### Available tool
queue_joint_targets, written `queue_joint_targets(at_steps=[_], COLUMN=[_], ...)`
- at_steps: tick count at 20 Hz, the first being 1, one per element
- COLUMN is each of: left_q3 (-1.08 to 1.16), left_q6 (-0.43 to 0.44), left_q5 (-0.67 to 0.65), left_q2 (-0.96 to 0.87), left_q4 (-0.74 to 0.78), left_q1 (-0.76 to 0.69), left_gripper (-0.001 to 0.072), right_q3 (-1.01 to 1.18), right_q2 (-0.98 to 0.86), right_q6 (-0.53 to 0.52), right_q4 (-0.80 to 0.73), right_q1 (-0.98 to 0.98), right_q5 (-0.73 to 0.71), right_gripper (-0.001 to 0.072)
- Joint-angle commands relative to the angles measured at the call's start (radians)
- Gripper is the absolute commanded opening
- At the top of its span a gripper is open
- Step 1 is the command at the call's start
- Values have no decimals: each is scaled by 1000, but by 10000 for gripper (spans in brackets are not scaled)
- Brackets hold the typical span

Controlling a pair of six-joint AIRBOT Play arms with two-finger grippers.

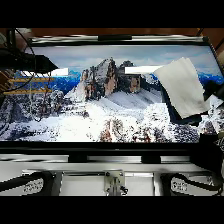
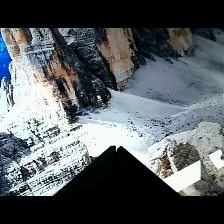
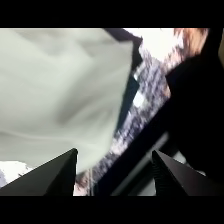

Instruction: Fold the shirts.

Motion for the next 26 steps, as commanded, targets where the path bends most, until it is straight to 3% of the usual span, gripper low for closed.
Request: queue_joint_targets(at_steps=[1,3,4,5,6,10,26], left_q3=[1,1,0,0,0,0,0], left_q6=[-75,-161,-186,-217,-246,-292,-292], left_q5=[-15,-93,-126,-132,-132,-135,-134], left_q2=[-70,-135,-160,-176,-186,-207,-209], left_q4=[296,506,545,546,546,546,543], left_q1=[-87,-179,-211,-233,-247,-253,-254], left_gripper=[36,42,144,472,695,700,701], right_q3=[103,102,102,102,102,102,103], right_q2=[66,64,37,-2,-42,-157,-171], right_q6=[-106,-108,-117,-137,-165,-219,-220], right_q4=[-39,-24,-8,17,65,248,256], right_q1=[111,258,330,386,417,464,471], right_q5=[368,458,407,330,266,150,154], right_gripper=[574,575,575,576,576,576,576])
